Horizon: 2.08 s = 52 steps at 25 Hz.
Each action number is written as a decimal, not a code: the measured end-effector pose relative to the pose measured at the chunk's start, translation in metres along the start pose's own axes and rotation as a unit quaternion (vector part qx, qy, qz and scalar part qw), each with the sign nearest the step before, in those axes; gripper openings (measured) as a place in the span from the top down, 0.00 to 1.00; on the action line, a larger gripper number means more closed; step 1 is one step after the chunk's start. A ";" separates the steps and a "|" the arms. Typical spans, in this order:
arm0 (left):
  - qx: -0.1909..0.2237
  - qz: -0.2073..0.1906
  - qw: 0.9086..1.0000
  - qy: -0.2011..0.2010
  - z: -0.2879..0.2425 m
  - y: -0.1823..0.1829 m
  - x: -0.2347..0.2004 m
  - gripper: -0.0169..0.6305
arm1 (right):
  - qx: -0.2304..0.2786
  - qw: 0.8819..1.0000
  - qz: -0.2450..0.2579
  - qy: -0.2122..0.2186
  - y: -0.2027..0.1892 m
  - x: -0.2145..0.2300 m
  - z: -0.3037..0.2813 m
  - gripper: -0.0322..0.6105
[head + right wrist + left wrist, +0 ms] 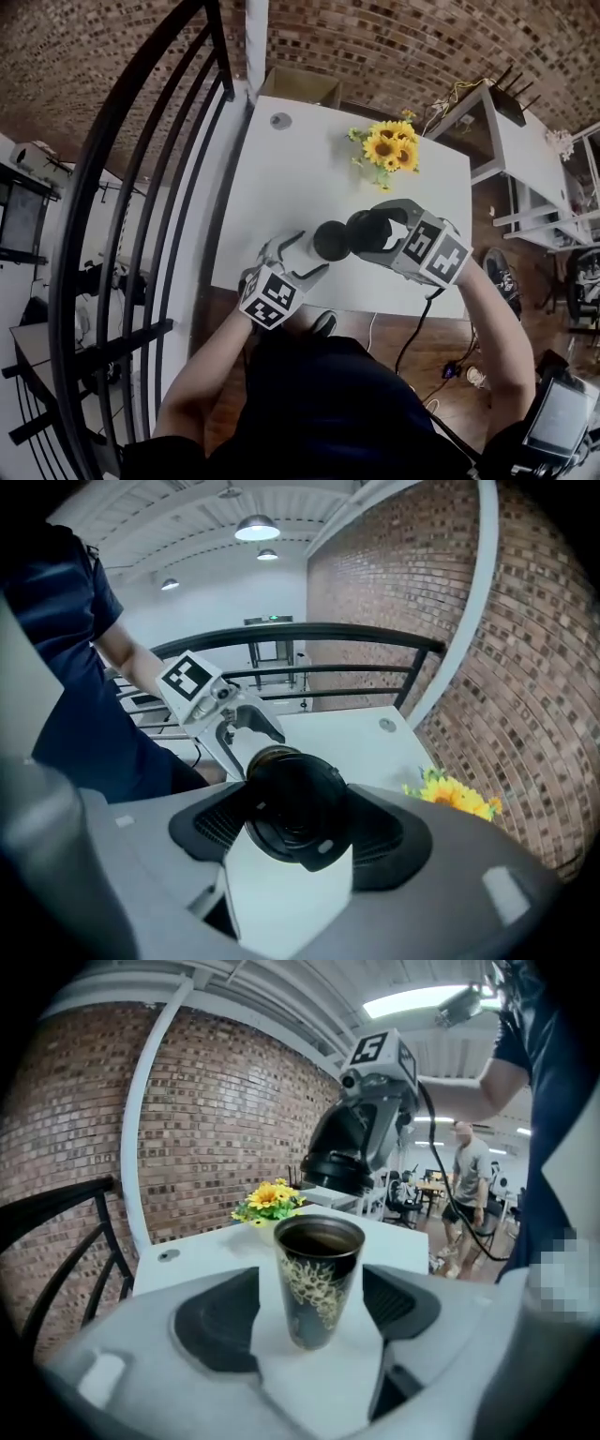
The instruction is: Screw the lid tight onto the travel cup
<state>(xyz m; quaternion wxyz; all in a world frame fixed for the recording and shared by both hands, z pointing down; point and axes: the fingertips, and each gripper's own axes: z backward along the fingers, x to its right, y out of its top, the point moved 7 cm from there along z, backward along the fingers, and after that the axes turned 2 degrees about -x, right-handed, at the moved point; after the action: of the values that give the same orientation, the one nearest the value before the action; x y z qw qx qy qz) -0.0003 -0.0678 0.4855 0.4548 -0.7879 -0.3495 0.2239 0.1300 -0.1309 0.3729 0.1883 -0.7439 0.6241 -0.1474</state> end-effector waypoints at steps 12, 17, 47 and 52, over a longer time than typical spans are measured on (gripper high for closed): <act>-0.015 -0.090 0.992 -0.090 -0.027 0.001 -0.002 0.33 | -0.084 0.986 0.125 0.075 0.039 -0.019 -0.048 0.42; -0.015 -0.107 0.989 -0.099 -0.036 0.003 0.000 0.33 | -0.076 0.978 0.171 0.091 0.044 -0.024 -0.049 0.42; -0.020 -0.129 0.987 -0.091 -0.047 -0.004 0.006 0.26 | -0.054 0.988 0.141 0.040 0.036 -0.026 -0.045 0.29; -0.016 -0.110 0.991 -0.070 -0.055 0.002 0.003 0.36 | -0.040 0.994 0.093 0.049 0.038 -0.023 -0.064 0.42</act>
<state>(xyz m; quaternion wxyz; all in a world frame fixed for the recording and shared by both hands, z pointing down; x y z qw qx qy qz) 0.0395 -0.0972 0.5104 0.4387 -0.7343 -0.4681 0.2216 0.0638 -0.1201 0.4129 0.1401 -0.6817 0.7042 -0.1403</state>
